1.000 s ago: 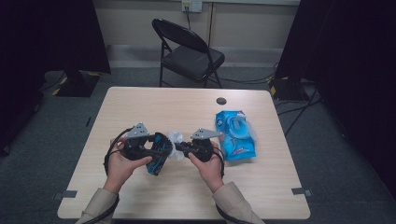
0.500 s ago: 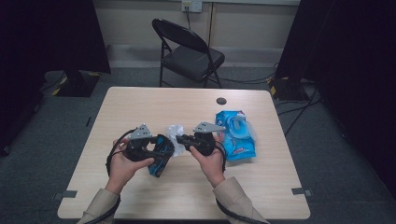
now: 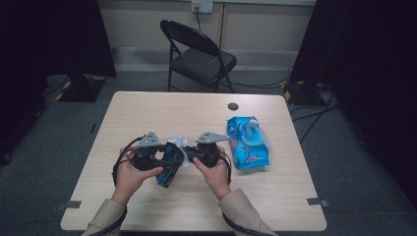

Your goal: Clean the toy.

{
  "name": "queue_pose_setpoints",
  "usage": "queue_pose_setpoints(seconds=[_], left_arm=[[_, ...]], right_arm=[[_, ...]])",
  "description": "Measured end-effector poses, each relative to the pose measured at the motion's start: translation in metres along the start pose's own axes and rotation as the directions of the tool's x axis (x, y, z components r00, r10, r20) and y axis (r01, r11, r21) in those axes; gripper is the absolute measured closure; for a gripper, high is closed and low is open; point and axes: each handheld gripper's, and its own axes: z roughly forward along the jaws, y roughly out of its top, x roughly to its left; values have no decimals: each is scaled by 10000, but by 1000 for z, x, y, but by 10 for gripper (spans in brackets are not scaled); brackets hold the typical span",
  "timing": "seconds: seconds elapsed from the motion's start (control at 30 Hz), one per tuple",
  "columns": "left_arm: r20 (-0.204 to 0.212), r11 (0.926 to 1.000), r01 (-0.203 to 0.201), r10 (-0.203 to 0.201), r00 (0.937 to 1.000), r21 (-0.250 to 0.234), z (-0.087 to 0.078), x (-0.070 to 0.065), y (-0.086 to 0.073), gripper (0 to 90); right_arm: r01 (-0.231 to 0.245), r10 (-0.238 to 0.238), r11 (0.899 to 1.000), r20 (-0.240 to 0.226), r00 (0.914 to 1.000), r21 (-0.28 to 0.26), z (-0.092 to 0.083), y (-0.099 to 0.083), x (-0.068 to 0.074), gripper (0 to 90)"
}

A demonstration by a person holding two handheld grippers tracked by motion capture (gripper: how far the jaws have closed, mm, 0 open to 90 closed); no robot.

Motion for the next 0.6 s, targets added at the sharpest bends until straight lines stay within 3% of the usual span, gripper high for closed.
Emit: queue_pose_setpoints(seconds=[0.23,0.4,0.6], left_arm=[[-67,10000,-11,11,10000,-9,-2,1,0,255],[-121,10000,28,-29,9999,-71,-2,2,0,255],[-149,9999,5,-7,9999,-129,-4,1,2,255]], right_arm=[[76,-71,9997,-220,9997,227,6,-9,5,832],[-147,157,9995,-396,9991,262,10,-16,7,832],[103,-63,9982,-678,9977,585,19,-28,17,832]])
